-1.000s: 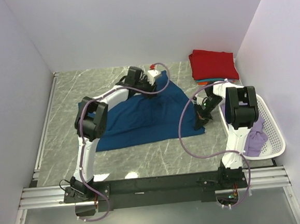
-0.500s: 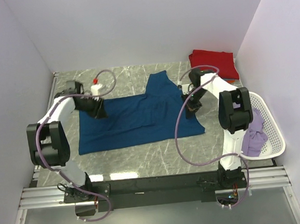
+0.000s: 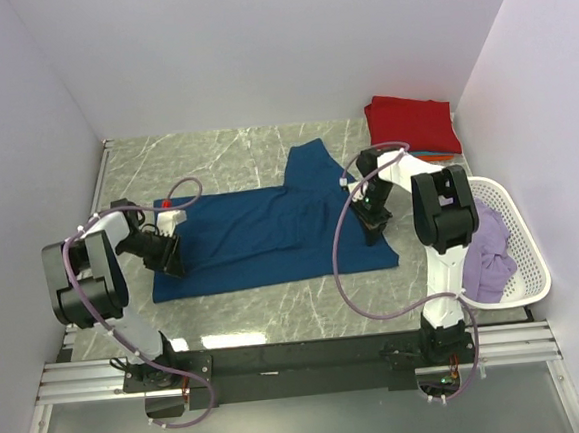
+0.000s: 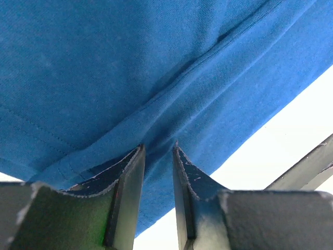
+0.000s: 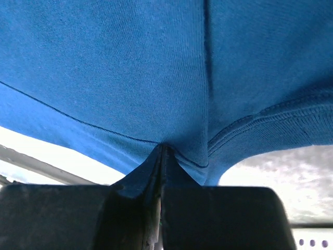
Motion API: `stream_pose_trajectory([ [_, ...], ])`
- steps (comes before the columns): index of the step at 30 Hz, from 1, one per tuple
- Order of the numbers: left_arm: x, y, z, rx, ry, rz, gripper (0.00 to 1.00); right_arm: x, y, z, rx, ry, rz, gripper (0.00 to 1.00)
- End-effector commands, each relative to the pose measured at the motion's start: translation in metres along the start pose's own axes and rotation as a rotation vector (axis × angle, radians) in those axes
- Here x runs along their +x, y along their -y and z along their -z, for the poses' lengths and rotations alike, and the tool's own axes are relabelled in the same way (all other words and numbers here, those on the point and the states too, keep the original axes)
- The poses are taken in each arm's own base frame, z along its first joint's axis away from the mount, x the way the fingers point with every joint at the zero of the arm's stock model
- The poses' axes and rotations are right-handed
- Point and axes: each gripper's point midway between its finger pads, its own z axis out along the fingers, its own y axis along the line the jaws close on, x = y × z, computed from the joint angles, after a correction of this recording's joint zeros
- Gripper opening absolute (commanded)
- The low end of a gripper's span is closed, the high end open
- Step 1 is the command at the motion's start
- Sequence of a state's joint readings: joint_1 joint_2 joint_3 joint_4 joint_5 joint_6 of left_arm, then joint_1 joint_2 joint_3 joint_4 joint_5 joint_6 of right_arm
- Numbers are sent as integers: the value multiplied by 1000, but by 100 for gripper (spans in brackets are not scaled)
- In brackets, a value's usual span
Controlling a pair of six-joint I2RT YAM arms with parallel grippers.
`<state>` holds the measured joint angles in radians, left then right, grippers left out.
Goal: Fold and stack the t-shirts
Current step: Fold the tshirt
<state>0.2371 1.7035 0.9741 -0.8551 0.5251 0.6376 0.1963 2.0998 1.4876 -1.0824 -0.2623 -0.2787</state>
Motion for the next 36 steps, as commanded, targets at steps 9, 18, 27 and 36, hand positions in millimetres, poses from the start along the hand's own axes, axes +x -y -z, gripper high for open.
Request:
stream_pose_trajectory([
  [9, 9, 7, 22, 15, 48, -40, 38, 12, -29, 44, -133, 66, 107, 31],
  [18, -139, -36, 99, -79, 457, -76, 47, -142, -13, 135, -108, 503, 24, 43],
  [27, -188, -80, 96, -99, 543, 14, 49, -242, 15, 136, -58, 803, -51, 56],
  [36, -181, -94, 75, -99, 510, 48, 50, -294, 34, 123, -92, 902, -201, 65],
])
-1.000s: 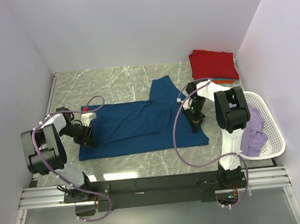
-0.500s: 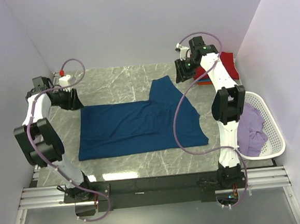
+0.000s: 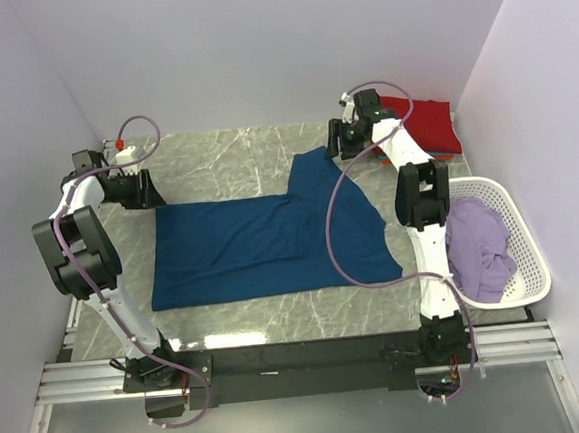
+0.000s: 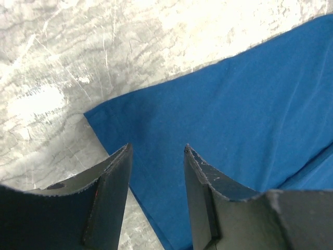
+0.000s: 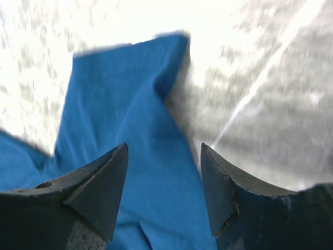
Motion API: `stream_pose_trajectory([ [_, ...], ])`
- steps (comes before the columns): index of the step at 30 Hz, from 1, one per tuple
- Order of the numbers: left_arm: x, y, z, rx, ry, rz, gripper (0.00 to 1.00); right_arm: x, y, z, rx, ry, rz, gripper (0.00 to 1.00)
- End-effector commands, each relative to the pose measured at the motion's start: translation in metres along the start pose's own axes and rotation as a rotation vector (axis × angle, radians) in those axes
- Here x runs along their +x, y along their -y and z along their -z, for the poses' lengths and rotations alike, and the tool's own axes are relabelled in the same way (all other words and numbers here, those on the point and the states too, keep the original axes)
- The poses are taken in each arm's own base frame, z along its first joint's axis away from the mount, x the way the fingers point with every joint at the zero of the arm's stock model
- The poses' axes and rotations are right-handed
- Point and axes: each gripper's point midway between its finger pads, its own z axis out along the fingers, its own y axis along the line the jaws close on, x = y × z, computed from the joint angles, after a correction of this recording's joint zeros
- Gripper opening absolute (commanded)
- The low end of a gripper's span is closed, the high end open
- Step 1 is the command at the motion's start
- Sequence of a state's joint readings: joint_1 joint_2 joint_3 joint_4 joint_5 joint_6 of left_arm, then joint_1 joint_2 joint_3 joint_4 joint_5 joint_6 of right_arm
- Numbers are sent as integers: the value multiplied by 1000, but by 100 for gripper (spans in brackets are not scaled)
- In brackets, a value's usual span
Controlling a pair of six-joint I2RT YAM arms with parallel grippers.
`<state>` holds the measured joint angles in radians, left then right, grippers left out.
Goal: Fold and stack the t-shirts
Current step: Fold the tshirt
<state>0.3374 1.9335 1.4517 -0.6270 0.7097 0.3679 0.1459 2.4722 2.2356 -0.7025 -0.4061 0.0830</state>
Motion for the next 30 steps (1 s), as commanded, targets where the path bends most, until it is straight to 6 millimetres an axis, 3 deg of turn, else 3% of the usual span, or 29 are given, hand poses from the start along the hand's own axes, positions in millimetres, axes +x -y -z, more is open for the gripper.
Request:
stream_pose_trajectory([
  [1, -16, -3, 0, -2, 46, -18, 50, -51, -8, 0, -17, 163, -61, 65],
  [6, -8, -7, -6, 2, 25, 7, 50, -60, -14, -10, -62, 231, -104, 78],
  [17, -4, -20, -12, -27, 5, 55, 51, -32, -17, -40, -137, 154, -294, 75],
  [22, -10, -31, -12, -79, 21, 60, 51, -23, -15, -49, -141, 135, -322, 69],
  [25, -7, -35, -15, -90, 3, 82, 51, -25, -21, -47, -178, 132, -304, 58],
  [29, -14, -37, -14, -47, 41, 120, 51, -32, -38, -33, -296, 136, -283, 11],
  [30, -20, -38, -12, -37, 60, 120, 51, -33, -45, -28, -336, 135, -272, 5],
])
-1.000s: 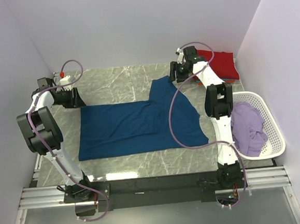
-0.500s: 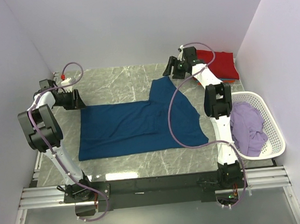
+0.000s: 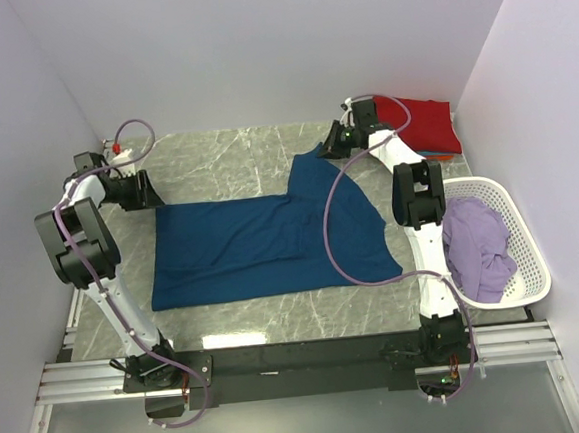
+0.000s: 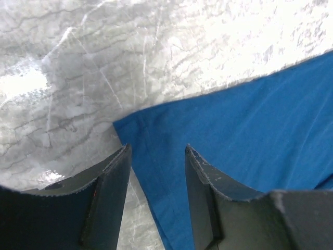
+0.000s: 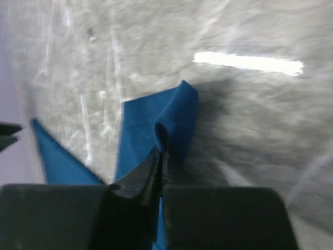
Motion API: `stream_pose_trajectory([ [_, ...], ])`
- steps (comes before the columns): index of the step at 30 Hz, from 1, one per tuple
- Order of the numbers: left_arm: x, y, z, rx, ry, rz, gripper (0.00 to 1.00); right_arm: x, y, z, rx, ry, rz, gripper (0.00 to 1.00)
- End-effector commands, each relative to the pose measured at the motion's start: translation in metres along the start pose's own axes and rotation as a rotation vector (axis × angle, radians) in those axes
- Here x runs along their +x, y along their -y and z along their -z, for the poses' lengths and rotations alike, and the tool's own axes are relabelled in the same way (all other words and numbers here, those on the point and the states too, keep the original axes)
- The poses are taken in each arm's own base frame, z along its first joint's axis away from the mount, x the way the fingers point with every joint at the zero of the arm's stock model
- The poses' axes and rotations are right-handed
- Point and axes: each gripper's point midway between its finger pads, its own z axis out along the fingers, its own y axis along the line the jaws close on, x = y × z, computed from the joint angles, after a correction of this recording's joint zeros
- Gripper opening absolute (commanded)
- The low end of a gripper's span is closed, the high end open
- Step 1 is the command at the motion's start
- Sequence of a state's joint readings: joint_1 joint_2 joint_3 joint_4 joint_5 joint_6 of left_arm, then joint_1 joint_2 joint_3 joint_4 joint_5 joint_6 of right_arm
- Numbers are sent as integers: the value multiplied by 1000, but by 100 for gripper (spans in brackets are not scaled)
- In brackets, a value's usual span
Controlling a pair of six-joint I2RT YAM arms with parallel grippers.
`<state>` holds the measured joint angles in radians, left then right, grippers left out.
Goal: Fold and stack the t-shirts
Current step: Fold the tshirt
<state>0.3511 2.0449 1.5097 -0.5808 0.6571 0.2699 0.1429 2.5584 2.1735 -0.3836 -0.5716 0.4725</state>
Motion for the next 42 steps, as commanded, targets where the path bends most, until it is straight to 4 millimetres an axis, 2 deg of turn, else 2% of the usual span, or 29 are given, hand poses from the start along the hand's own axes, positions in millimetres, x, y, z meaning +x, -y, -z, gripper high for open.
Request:
stream_pose_trajectory([
  [1, -28, -5, 10, 28, 88, 14, 52, -14, -36, 16, -155, 21, 48, 0],
  [2, -28, -6, 9, 30, 81, 19, 52, -17, -39, 20, -162, 26, 55, 0],
  [3, -36, -9, 11, 26, 93, 4, 52, -19, -43, 24, -182, 25, 61, 0],
  [6, -38, -12, 6, 41, 72, -13, 51, -25, -53, 34, -204, 36, 85, 0],
  [12, -35, -23, -6, 52, 41, -44, 49, -24, -55, 40, -217, 26, 103, 0],
  [16, -25, -29, -18, 65, 0, -52, 47, -23, -52, 43, -213, 20, 107, 0],
  [26, -3, -18, -32, 114, -69, -57, 45, -26, -60, 57, -236, 22, 113, 0],
  [29, -1, -16, -35, 121, -78, -51, 42, -28, -63, 64, -234, 24, 135, 0],
  [34, -1, -17, -37, 118, -83, -44, 28, -27, -62, 70, -238, 13, 138, 0],
  [38, -11, -17, -35, 111, -58, -45, 19, -25, -64, 74, -236, 1, 164, 0],
  [42, -22, -16, -31, 108, -33, -51, 1, -26, -69, 80, -247, -4, 180, 0],
])
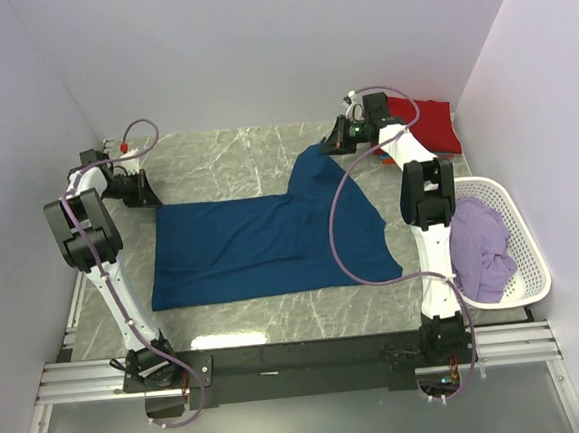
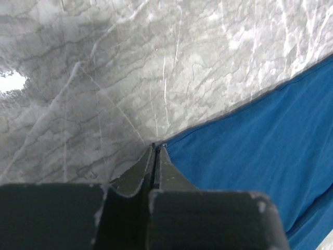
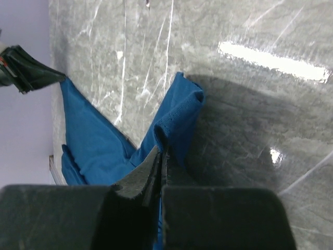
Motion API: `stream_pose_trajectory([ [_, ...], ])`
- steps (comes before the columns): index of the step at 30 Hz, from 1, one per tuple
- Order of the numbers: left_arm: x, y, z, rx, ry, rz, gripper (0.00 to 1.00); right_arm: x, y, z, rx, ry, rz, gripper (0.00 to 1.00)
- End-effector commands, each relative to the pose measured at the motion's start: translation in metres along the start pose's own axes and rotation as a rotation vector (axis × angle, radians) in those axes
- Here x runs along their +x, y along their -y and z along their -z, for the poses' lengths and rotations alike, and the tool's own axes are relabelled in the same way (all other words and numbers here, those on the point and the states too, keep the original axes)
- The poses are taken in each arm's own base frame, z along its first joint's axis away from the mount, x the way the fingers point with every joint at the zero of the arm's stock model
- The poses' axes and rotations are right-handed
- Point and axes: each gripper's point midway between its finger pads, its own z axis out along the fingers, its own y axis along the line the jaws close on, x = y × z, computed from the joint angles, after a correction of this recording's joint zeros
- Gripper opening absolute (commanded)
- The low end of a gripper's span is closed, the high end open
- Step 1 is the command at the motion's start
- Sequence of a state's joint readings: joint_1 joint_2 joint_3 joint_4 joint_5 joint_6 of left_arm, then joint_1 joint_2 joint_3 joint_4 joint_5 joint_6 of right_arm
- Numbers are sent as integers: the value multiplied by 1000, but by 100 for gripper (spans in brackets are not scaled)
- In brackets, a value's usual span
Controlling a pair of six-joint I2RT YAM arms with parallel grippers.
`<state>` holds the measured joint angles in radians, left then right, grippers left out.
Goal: Fold and stack the t-shirts
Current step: Fold the tshirt
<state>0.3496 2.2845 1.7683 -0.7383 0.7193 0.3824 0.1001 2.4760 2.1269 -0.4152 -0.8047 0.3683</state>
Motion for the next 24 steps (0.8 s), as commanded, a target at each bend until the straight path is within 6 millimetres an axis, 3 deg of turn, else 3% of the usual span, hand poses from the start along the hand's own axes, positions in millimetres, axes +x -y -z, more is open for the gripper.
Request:
stream_pose_trajectory([
  [1, -24, 7, 8, 16, 55, -36, 1, -28, -44, 35, -49, 57, 107, 0],
  [10, -44, 29, 32, 38, 142, -144, 1, -27, -65, 54, -81, 58, 135, 0],
  [24, -29, 58, 59, 67, 143, -327, 1, -7, -81, 80, -98, -1, 170, 0],
])
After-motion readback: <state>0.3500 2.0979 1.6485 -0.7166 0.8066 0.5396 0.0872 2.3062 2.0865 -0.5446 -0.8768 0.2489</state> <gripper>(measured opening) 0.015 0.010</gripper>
